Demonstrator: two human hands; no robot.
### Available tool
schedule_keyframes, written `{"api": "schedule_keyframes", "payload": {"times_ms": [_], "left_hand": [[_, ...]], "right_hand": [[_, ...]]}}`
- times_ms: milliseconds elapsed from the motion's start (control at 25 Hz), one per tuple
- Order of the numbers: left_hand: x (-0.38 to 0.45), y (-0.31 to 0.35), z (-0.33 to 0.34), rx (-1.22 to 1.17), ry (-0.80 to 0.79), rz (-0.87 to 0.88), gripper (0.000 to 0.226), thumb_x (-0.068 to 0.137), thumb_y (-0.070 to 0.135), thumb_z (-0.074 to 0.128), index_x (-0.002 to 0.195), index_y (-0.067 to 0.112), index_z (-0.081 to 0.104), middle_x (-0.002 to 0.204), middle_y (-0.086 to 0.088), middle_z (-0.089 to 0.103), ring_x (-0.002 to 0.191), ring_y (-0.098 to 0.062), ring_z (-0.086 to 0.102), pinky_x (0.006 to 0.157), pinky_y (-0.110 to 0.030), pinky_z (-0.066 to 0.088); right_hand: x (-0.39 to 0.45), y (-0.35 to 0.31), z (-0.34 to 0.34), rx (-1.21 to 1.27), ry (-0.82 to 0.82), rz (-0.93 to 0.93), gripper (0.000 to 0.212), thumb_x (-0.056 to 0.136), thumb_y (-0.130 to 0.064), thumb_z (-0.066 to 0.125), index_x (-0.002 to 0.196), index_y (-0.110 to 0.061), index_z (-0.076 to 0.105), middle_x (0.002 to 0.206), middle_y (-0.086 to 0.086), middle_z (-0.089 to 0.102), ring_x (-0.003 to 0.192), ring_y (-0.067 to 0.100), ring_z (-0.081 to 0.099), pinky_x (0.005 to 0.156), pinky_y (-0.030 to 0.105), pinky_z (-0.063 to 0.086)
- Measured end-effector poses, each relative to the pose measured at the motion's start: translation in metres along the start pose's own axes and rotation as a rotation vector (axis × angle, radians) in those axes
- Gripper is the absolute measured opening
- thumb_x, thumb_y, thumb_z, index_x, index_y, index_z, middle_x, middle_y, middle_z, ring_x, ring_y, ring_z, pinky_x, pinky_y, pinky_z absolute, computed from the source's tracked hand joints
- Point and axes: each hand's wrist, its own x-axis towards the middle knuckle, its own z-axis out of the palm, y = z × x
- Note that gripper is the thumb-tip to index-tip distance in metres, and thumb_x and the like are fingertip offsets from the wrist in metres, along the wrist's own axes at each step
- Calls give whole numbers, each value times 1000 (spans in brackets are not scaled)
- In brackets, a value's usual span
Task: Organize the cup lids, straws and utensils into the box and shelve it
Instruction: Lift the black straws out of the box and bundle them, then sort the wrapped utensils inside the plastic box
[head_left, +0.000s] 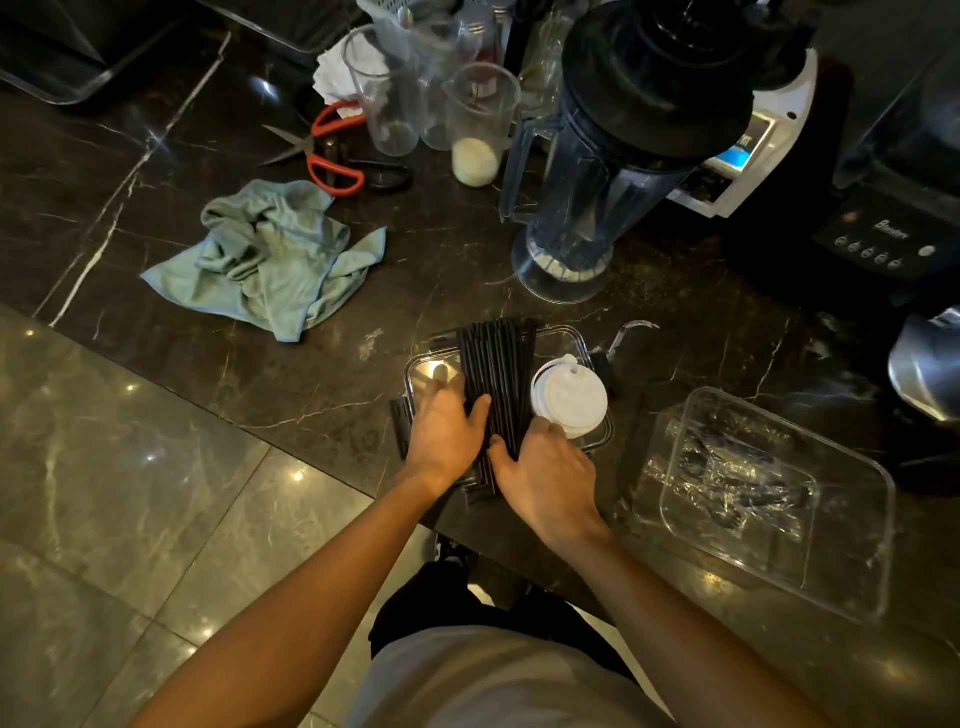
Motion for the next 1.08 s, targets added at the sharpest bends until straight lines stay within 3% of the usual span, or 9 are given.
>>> {"api": "schedule_keyframes", "payload": {"times_ms": [160, 280, 400, 480, 640, 760, 920, 1080], "left_hand": [[-1, -1, -2, 74, -2, 5, 48, 103, 36, 57, 144, 12, 52, 133, -13, 57, 116, -25, 64, 97, -39, 56], [2, -3, -5, 111, 24, -2, 45, 102, 37, 59, 140, 14, 52, 129, -12, 56, 99, -20, 66, 81, -25, 53], [4, -5, -8, 125, 16, 1, 38, 103, 35, 60, 134, 15, 57, 126, -12, 58, 78, -4, 54, 65, -10, 39], [5, -2, -10, 134, 19, -1, 36, 102, 37, 59, 132, 16, 60, 123, -11, 61, 77, -4, 56, 66, -13, 42], [7, 13, -16, 262, 50, 20, 42, 100, 44, 59, 131, 16, 61, 124, -11, 61, 105, -24, 66, 84, -36, 56], [10, 40, -20, 363, 111, 60, 46, 97, 48, 59, 129, 15, 63, 123, -12, 61, 105, -30, 67, 87, -48, 58], [21, 100, 4, 139, -25, 280, 35, 95, 40, 66, 124, 20, 69, 108, 1, 63, 91, -20, 68, 81, -37, 57], [17, 160, 57, 151, -220, 473, 33, 94, 33, 71, 124, 19, 70, 100, 4, 64, 85, -13, 65, 82, -30, 54]], "right_hand": [[-2, 2, -5, -54, 30, -50, 42, 99, -48, 51, 113, -10, 62, 101, 7, 67, 89, 24, 69, 64, 29, 39], [-2, 6, -9, -77, 52, -70, 39, 100, -46, 50, 110, -11, 64, 98, 7, 69, 87, 24, 69, 63, 29, 38], [-1, 11, -12, -68, 36, -88, 37, 101, -46, 47, 104, -14, 66, 92, 5, 69, 80, 21, 68, 61, 28, 37], [0, 15, -15, -43, 23, -110, 35, 101, -44, 46, 100, -16, 66, 88, 3, 69, 76, 19, 66, 58, 28, 37], [4, 27, -30, 107, 5, -247, 25, 102, -37, 49, 96, -19, 67, 85, -4, 67, 65, 9, 53, 51, 17, 27], [3, 44, -50, 220, 87, -321, 21, 100, -32, 52, 95, -18, 67, 87, -3, 69, 71, 12, 62, 55, 21, 40], [2, 94, -80, 330, 284, -212, 19, 97, -30, 53, 95, -17, 68, 86, 0, 68, 72, 16, 63, 60, 33, 50], [-4, 159, -101, 374, 344, 10, 11, 96, -26, 61, 97, -18, 69, 86, -2, 68, 74, 15, 64, 66, 39, 54]]}}
